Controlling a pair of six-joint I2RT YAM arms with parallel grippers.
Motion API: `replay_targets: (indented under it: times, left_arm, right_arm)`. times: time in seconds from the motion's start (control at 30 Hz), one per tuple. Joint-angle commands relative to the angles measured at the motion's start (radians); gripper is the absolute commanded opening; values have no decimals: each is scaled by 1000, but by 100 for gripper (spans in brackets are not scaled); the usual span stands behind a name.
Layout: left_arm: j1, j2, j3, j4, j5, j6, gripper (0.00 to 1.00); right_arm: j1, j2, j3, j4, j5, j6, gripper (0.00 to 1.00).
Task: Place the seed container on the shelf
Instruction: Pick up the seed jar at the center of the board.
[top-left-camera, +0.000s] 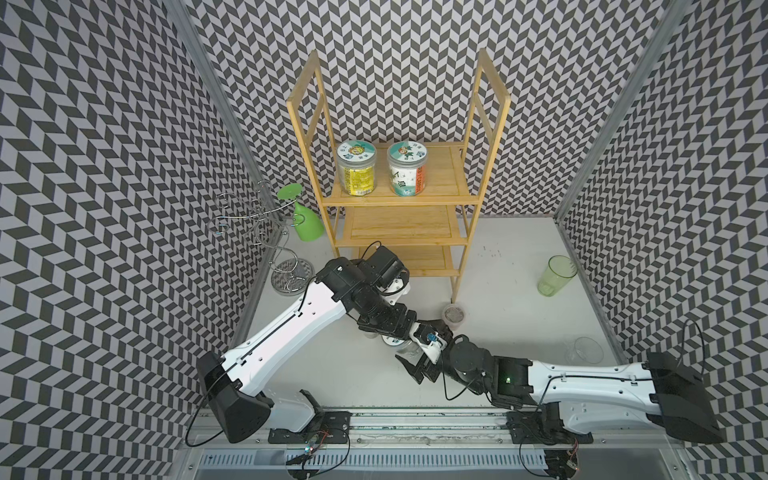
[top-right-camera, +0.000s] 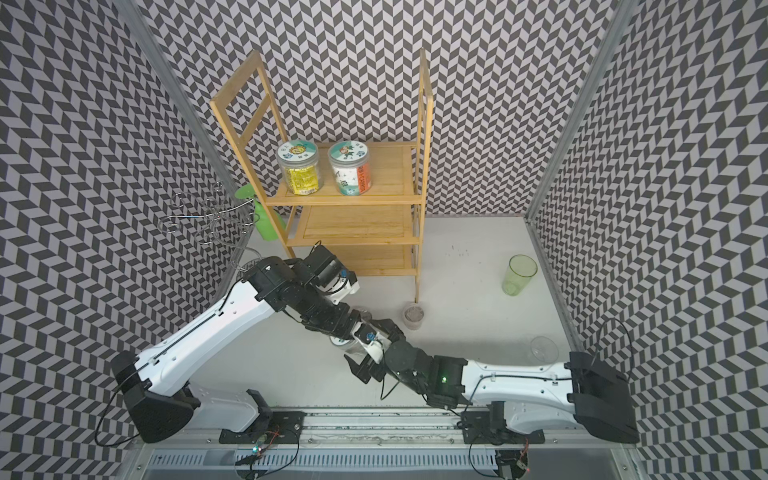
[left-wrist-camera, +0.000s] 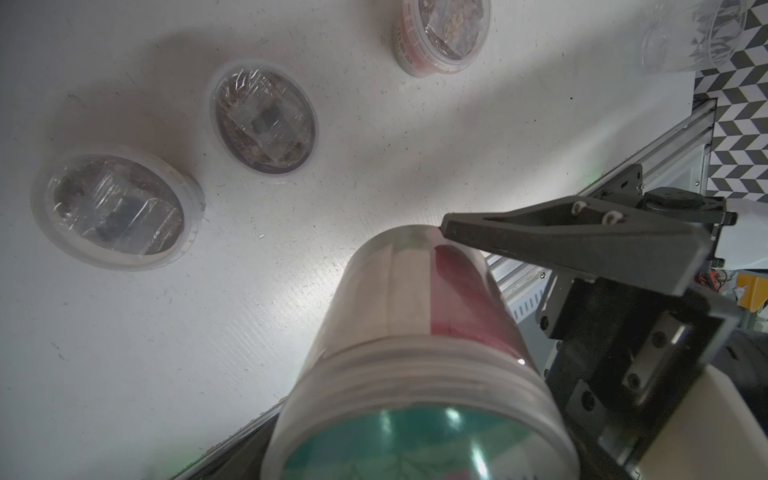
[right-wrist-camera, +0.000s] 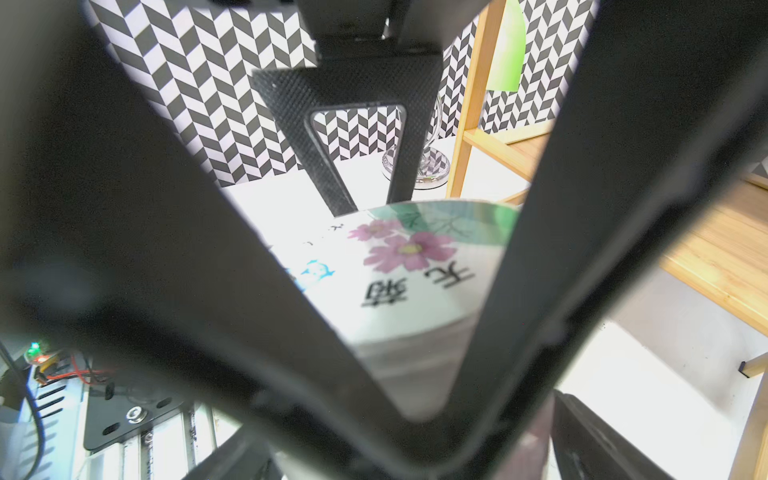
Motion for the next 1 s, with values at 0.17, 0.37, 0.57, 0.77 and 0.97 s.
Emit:
replay_targets:
  times: [0.17, 0.37, 0.57, 0.77, 0.97]
  left_arm:
    - [-20, -18, 7, 70, 83, 9, 72]
    - [-18, -21, 24, 51, 88, 41, 73]
    - [-12, -27, 26, 59, 114, 50, 73]
    - [-12, -32, 20, 64, 138, 53, 73]
    - [-12, -36, 19, 73, 166, 54, 73]
  right_arm:
    - [-30, 16, 34, 89, 13, -1, 100]
    - [-40, -15, 10, 100, 16, 8, 99]
    - [-44, -16, 0, 88, 22, 7, 99]
    - [-45, -3, 3, 109, 31, 6, 99]
    - [-51, 9, 3, 116, 50, 0, 99]
